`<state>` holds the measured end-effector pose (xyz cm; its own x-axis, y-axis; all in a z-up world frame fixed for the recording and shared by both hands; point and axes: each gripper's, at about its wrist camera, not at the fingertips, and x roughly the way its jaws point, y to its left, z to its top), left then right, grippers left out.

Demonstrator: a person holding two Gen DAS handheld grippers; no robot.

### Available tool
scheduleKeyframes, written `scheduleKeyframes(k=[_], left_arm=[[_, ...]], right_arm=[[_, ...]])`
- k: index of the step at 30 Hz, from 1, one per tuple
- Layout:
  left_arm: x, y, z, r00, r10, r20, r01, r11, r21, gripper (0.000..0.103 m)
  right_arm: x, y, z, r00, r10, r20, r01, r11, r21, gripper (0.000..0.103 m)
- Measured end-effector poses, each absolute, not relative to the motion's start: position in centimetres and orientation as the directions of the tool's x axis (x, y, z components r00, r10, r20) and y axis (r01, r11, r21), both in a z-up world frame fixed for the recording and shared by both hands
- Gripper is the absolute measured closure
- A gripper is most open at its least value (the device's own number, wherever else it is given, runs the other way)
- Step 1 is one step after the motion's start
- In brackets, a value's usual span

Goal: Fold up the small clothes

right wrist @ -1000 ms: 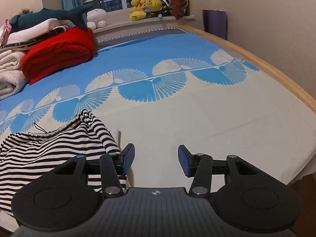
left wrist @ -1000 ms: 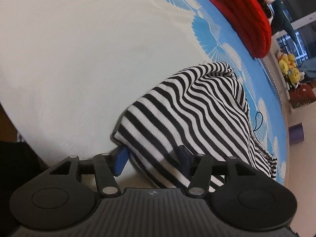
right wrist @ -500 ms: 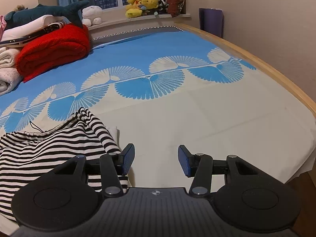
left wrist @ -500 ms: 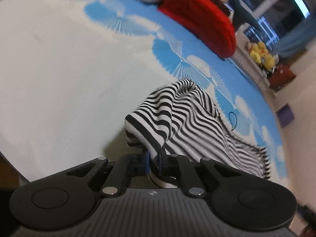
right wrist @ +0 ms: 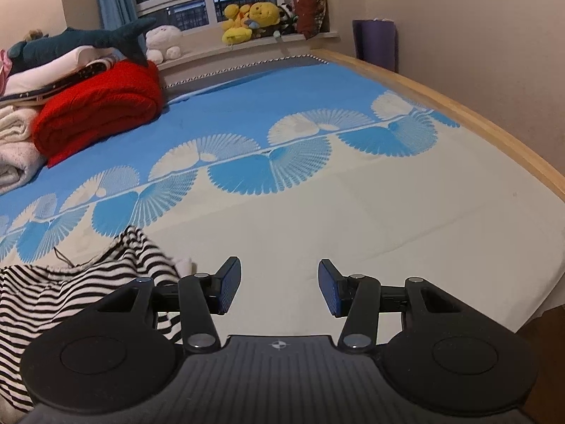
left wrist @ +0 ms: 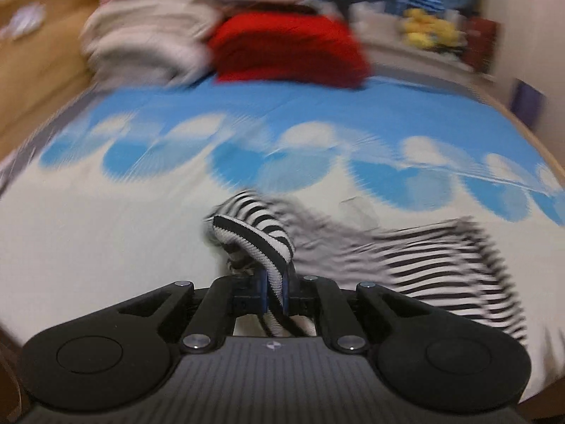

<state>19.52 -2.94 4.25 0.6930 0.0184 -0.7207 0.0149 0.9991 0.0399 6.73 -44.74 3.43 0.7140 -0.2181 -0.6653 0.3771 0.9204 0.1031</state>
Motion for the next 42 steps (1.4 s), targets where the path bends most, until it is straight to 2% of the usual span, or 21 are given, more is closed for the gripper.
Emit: scheduleKeyframes(k=[4,8,10,12,14,16,18,20,23,29,32,33,34,38,42], left_arm=[[17.9,-14.4,5.4,0.732,-0.098,-0.674,0.217,0.972,0.094,0.096],[15.0,-25.4,3.2,0.699,-0.228,-0.677,0.434,0.888,0.149,0.096],[13.8,-29.9,0.6,0.63,-0.277,-0.726,0.536,0.831,0.149,0.094],[13.2,-32.7,-2.4,0.478,-0.323,-0.817,0.655,0.751,0.087,0.078],[13.1,-33.6,-3.8,0.383,-0.337,-0.86,0.712,0.701,0.043,0.077],[13.4,-32.3,-2.7,0.444,-0.346,-0.827,0.692,0.719,0.071,0.069],[14.7,-29.1,-1.0,0.46,-0.385,-0.8,0.648,0.761,0.007,0.065],[16.2,-25.6,0.2,0.481,-0.388,-0.786,0.591,0.806,-0.036,0.065],[17.9,-20.7,1.4,0.541,-0.337,-0.771,0.541,0.841,0.013,0.065],[20.5,-11.5,0.7,0.621,-0.268,-0.736,0.454,0.889,0.059,0.065],[20.8,-7.3,-1.2,0.627,-0.265,-0.733,0.371,0.929,-0.019,0.065],[21.8,-6.7,-2.0,0.579,-0.224,-0.784,0.299,0.953,-0.052,0.066],[22.0,-5.9,-1.9,0.566,-0.224,-0.794,0.271,0.959,-0.077,0.064],[21.7,-6.4,-1.2,0.601,-0.23,-0.765,0.298,0.953,-0.052,0.063],[21.2,-8.5,-1.4,0.545,-0.336,-0.768,0.391,0.912,-0.121,0.054]], right_arm=[[6.0,-46.3,3.9,0.733,-0.236,-0.638,0.386,0.917,0.104,0.053],[5.3,-47.7,4.2,0.748,-0.243,-0.617,0.379,0.92,0.096,0.053],[5.0,-48.5,4.2,0.753,-0.242,-0.612,0.38,0.919,0.104,0.053],[4.7,-49.2,4.3,0.759,-0.241,-0.605,0.384,0.916,0.117,0.053],[4.2,-50.0,4.5,0.769,-0.239,-0.593,0.388,0.912,0.134,0.052],[3.8,-50.8,4.5,0.773,-0.224,-0.594,0.394,0.903,0.173,0.052],[3.6,-51.3,4.4,0.775,-0.2,-0.599,0.398,0.891,0.217,0.052],[3.4,-51.3,4.4,0.783,-0.188,-0.593,0.389,0.892,0.229,0.052],[3.7,-50.7,4.3,0.787,-0.158,-0.596,0.365,0.898,0.244,0.052],[5.5,-47.7,3.5,0.778,0.029,-0.628,0.218,0.924,0.313,0.052],[7.0,-45.4,2.4,0.723,0.145,-0.675,0.115,0.939,0.325,0.05],[7.6,-44.7,2.0,0.695,0.165,-0.699,0.094,0.944,0.317,0.05],[8.2,-43.9,1.3,0.661,0.179,-0.728,0.077,0.95,0.303,0.047],[10.3,-41.6,-0.8,0.554,0.16,-0.817,0.047,0.974,0.222,0.045],[11.7,-40.3,-2.1,0.492,0.141,-0.859,0.044,0.981,0.187,0.045]])
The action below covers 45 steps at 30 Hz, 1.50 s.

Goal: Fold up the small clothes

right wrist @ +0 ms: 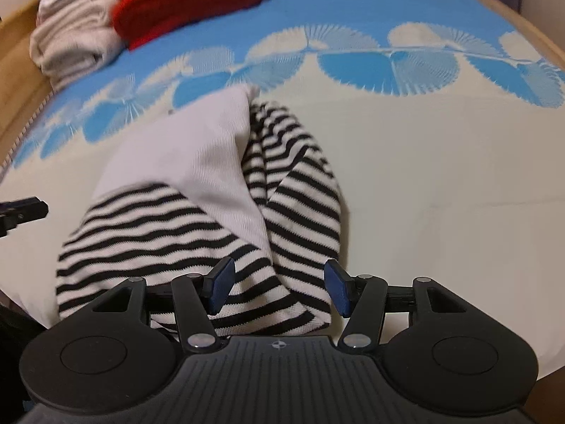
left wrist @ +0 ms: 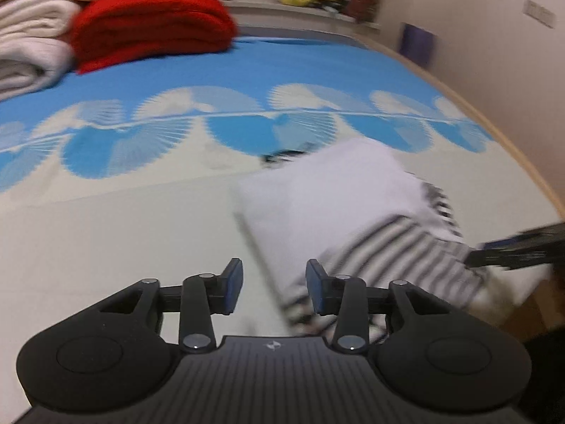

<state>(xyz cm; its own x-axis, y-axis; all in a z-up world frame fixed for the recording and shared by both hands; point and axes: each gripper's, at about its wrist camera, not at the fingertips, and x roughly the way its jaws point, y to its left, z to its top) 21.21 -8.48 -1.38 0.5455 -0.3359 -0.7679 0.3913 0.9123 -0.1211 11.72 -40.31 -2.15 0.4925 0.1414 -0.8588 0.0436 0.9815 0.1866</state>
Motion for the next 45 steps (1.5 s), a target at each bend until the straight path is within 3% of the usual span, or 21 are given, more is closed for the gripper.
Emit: scheduleKeyframes(k=[6,8,9,11,14,15,16,19,24,27,29,33,37,39,41,43,45], left_arm=[[19.0,-12.9,-2.2,0.483,-0.415,-0.771,0.539,0.835,-0.112,0.029],[18.1,-14.3,-2.9,0.412,-0.441,-0.797,0.605,0.787,-0.123,0.026],[17.4,-15.0,-3.3,0.387,-0.444,-0.808,0.647,0.755,-0.105,0.025],[15.5,-16.5,-4.0,0.408,-0.407,-0.817,0.724,0.69,0.018,0.021],[13.6,-17.8,-6.2,0.489,-0.287,-0.824,0.763,0.599,0.243,0.027],[13.4,-17.8,-6.8,0.515,-0.254,-0.819,0.76,0.578,0.299,0.05],[13.3,-17.6,-7.1,0.545,-0.236,-0.805,0.755,0.556,0.348,0.064],[13.6,-15.3,-6.1,0.543,-0.304,-0.783,0.766,0.561,0.314,0.078],[14.2,-11.6,-4.8,0.495,-0.366,-0.788,0.782,0.583,0.221,0.08],[14.6,-11.6,-7.1,0.351,-0.298,-0.888,0.829,0.54,0.147,0.074],[15.3,-11.2,-6.8,0.294,-0.318,-0.902,0.819,0.57,0.066,0.073],[18.0,-8.0,-3.0,0.245,-0.555,-0.795,0.699,0.669,-0.253,0.069],[19.8,-6.7,-1.5,0.249,-0.683,-0.687,0.626,0.655,-0.424,0.069],[20.3,-7.0,-1.5,0.255,-0.685,-0.682,0.623,0.656,-0.426,0.069],[20.6,-8.9,-3.5,0.226,-0.579,-0.784,0.63,0.7,-0.336,0.073],[20.4,-11.2,-6.9,0.168,-0.395,-0.903,0.654,0.73,-0.198,0.07],[20.4,-11.9,-7.1,0.17,-0.372,-0.913,0.664,0.727,-0.173,0.069]], right_arm=[[11.4,-39.1,-3.8,0.433,0.094,-0.896,0.039,0.992,0.123,0.05],[10.8,-39.4,-3.5,0.447,0.125,-0.886,0.028,0.988,0.154,0.09],[10.4,-39.4,-3.3,0.453,0.146,-0.879,0.016,0.985,0.172,0.098],[9.5,-39.6,-2.4,0.487,0.173,-0.856,-0.01,0.981,0.192,0.102],[8.4,-40.2,-0.5,0.549,0.225,-0.805,-0.023,0.967,0.254,0.102],[7.9,-40.7,0.3,0.573,0.244,-0.782,-0.019,0.958,0.285,0.102],[7.6,-41.2,0.9,0.59,0.26,-0.764,-0.014,0.95,0.313,0.102],[6.2,-42.6,3.0,0.63,0.309,-0.712,-0.01,0.921,0.39,0.102],[4.1,-44.0,4.7,0.635,0.391,-0.667,-0.053,0.883,0.467,0.103],[4.7,-43.0,2.1,0.487,0.388,-0.782,-0.054,0.908,0.416,0.103],[5.2,-41.4,-0.5,0.355,0.334,-0.873,-0.071,0.941,0.331,0.103],[5.5,-38.8,-2.5,0.278,0.268,-0.923,-0.153,0.96,0.233,0.102],[5.7,-39.1,-1.5,0.332,0.278,-0.901,-0.145,0.959,0.242,0.102],[5.8,-39.4,-1.6,0.334,0.271,-0.903,-0.138,0.962,0.238,0.102],[5.4,-39.8,-1.9,0.328,0.255,-0.909,-0.131,0.966,0.224,0.103],[5.4,-40.0,-2.0,0.324,0.262,-0.909,-0.121,0.964,0.235,0.103],[5.4,-40.0,-2.2,0.312,0.276,-0.909,-0.123,0.961,0.249,0.103]])
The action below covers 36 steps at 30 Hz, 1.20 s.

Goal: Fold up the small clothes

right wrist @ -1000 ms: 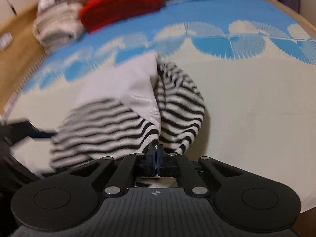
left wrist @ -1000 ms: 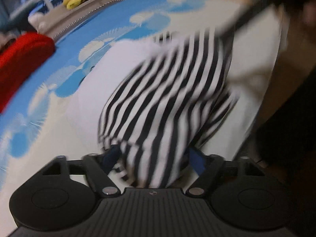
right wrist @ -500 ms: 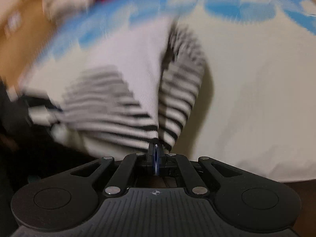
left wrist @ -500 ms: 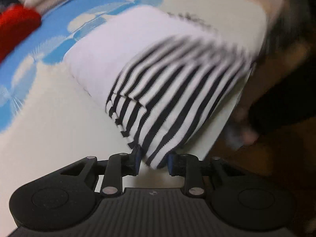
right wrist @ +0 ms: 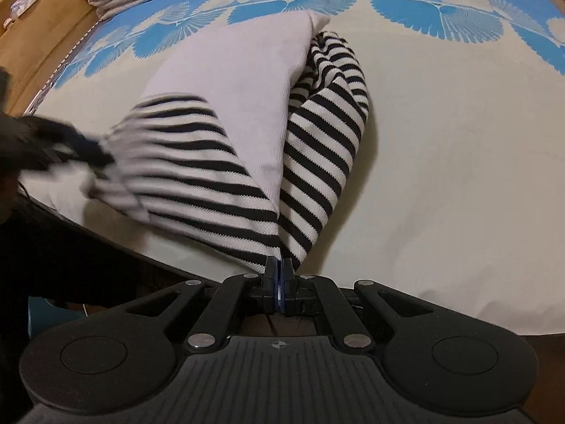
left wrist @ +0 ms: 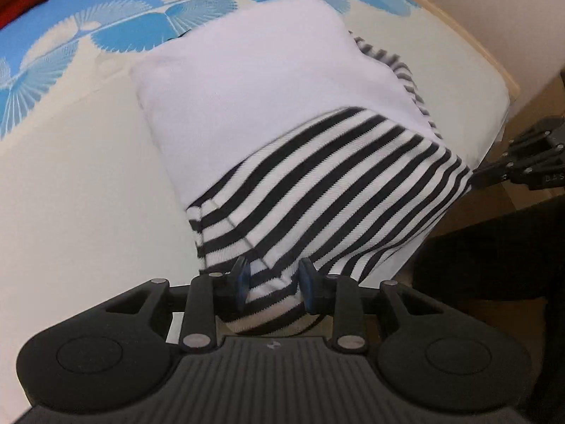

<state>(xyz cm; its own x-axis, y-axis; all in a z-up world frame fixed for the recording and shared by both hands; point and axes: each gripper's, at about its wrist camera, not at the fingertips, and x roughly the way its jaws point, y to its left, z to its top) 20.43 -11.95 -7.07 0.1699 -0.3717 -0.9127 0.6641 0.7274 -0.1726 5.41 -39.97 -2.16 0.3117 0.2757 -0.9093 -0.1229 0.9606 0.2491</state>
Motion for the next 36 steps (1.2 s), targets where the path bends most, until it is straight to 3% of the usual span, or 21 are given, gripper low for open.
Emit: scheduleKeyframes(k=[7,10,15,17,23,26,27,28,33,36], left_arm=[[21.9,-8.9,-4.1,0.217,-0.508,-0.833,0.526,0.78,-0.338,0.066],[22.7,-7.4,-3.2,0.281,-0.542,-0.792,0.452,0.803,-0.389,0.06],[23.7,-6.2,-2.7,0.377,-0.478,-0.794,0.323,0.871,-0.371,0.06],[24.0,-5.9,-2.7,0.392,-0.473,-0.789,0.288,0.878,-0.383,0.06],[24.9,-4.9,-2.8,0.401,-0.478,-0.781,0.237,0.878,-0.416,0.06],[24.9,-4.8,-2.8,0.406,-0.475,-0.781,0.238,0.88,-0.412,0.06],[24.8,-4.6,-2.8,0.409,-0.473,-0.78,0.237,0.881,-0.41,0.06],[24.9,-4.5,-2.8,0.413,-0.472,-0.779,0.233,0.881,-0.411,0.06],[25.0,-4.6,-2.7,0.407,-0.505,-0.761,0.234,0.863,-0.447,0.06],[24.4,-7.1,-3.4,0.303,-0.585,-0.752,0.313,0.806,-0.502,0.06]], right_arm=[[5.5,-41.6,-0.5,0.4,0.294,-0.868,-0.043,0.952,0.303,0.101],[5.3,-44.1,1.5,0.547,0.294,-0.784,0.072,0.916,0.394,0.075],[6.7,-45.3,2.0,0.661,0.269,-0.7,0.176,0.852,0.494,0.071],[7.8,-44.5,1.4,0.679,0.255,-0.689,0.191,0.845,0.5,0.059],[13.0,-40.6,-1.7,0.603,0.252,-0.757,0.241,0.847,0.474,0.057],[15.7,-38.8,-3.0,0.552,0.23,-0.801,0.253,0.87,0.424,0.059],[16.2,-38.3,-3.4,0.54,0.222,-0.812,0.255,0.876,0.409,0.067],[16.5,-37.8,-3.5,0.543,0.213,-0.812,0.249,0.883,0.398,0.103],[15.1,-37.9,-0.2,0.719,0.138,-0.681,0.216,0.887,0.408,0.103],[15.0,-40.2,-2.1,0.616,0.001,-0.788,0.397,0.863,0.312,0.103]])
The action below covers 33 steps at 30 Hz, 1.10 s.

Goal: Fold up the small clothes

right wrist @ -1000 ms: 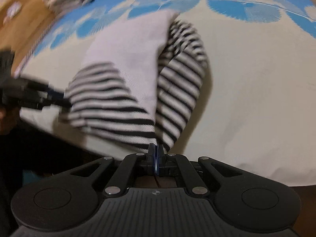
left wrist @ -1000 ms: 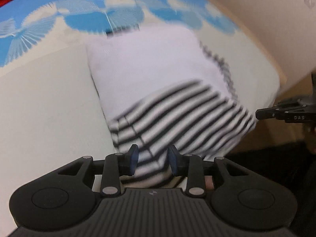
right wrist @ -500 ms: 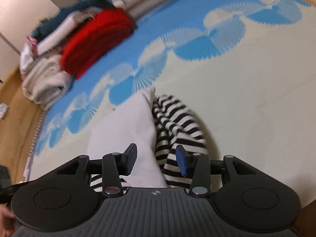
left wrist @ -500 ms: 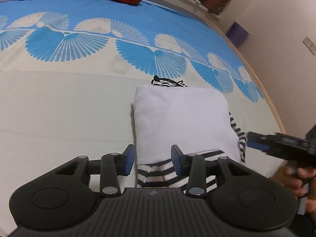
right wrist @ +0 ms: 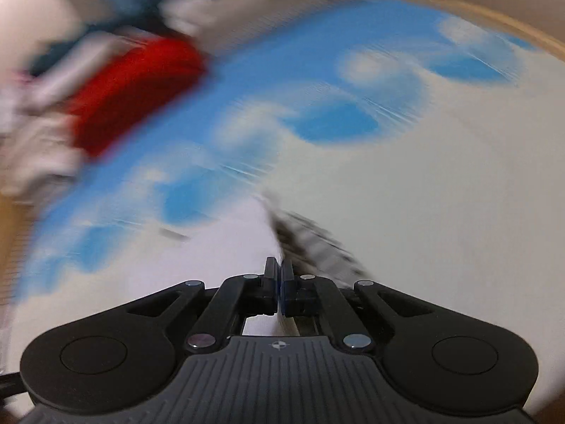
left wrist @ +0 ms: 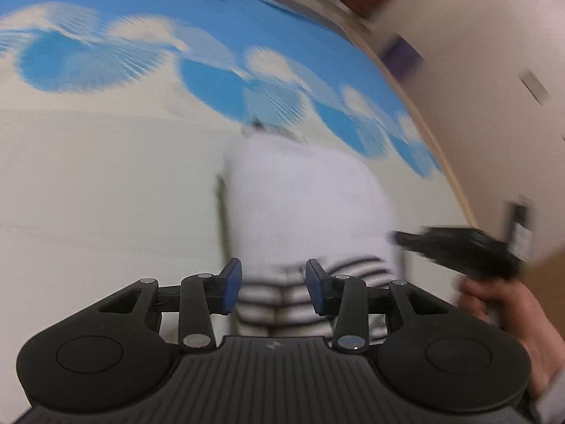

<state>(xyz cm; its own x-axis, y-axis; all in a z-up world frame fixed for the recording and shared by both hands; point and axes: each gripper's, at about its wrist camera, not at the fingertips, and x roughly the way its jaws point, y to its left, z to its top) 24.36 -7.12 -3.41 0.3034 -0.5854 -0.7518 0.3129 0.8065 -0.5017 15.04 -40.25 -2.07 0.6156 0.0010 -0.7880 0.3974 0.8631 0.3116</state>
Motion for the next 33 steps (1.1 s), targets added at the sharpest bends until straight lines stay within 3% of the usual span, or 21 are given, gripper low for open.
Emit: scheduleKeyframes(k=[2,5,7,10,12,14,15,18,20,23,30,33], left_arm=[[23.6,-9.1,-4.0,0.264,-0.565,-0.782,0.382,0.806,-0.453,0.06],[22.8,-11.5,-6.7,0.209,-0.396,-0.894,0.443,0.854,-0.274,0.059],[22.9,-11.1,-7.7,0.195,-0.347,-0.918,0.41,0.879,-0.245,0.048],[23.5,-9.6,-7.5,0.195,-0.353,-0.915,0.345,0.898,-0.273,0.048],[23.5,-8.7,-7.0,0.216,-0.358,-0.909,0.306,0.908,-0.285,0.049],[23.6,-7.7,-5.9,0.244,-0.388,-0.889,0.27,0.908,-0.322,0.049],[23.6,-7.5,-5.4,0.248,-0.412,-0.877,0.255,0.901,-0.351,0.047],[24.8,-8.0,-3.8,0.243,-0.468,-0.85,0.254,0.876,-0.41,0.034],[26.1,-8.5,-3.2,0.267,-0.464,-0.845,0.263,0.878,-0.4,0.023],[29.2,-9.2,-3.9,0.285,-0.474,-0.833,0.236,0.877,-0.418,0.018],[34.5,-8.8,-11.8,0.21,-0.557,-0.804,-0.059,0.814,-0.579,0.017],[35.3,-10.0,-12.4,0.223,-0.581,-0.783,-0.055,0.794,-0.605,0.017]], right_arm=[[15.2,-41.6,-4.5,0.483,-0.025,-0.875,0.501,0.827,0.253,0.103],[15.6,-41.2,-4.6,0.479,-0.031,-0.877,0.478,0.848,0.231,0.103],[15.9,-40.2,-4.8,0.474,-0.021,-0.88,0.426,0.881,0.208,0.103],[16.1,-39.6,-5.1,0.455,0.02,-0.89,0.39,0.894,0.219,0.099],[15.9,-39.4,-4.2,0.478,0.011,-0.878,0.373,0.903,0.215,0.089],[15.4,-39.6,-3.3,0.521,0.021,-0.853,0.356,0.903,0.24,0.061],[15.2,-39.9,-3.0,0.538,0.024,-0.843,0.355,0.9,0.252,0.056],[14.6,-40.9,-3.0,0.533,0.064,-0.844,0.354,0.889,0.291,0.048],[14.6,-41.5,-3.8,0.499,0.129,-0.857,0.354,0.872,0.337,0.035],[14.2,-41.8,-5.2,0.432,0.186,-0.883,0.38,0.85,0.365,0.029],[13.8,-42.4,-7.1,0.362,0.201,-0.91,0.453,0.816,0.36,0.023],[13.8,-42.2,-7.5,0.357,0.208,-0.911,0.461,0.809,0.365,0.023]])
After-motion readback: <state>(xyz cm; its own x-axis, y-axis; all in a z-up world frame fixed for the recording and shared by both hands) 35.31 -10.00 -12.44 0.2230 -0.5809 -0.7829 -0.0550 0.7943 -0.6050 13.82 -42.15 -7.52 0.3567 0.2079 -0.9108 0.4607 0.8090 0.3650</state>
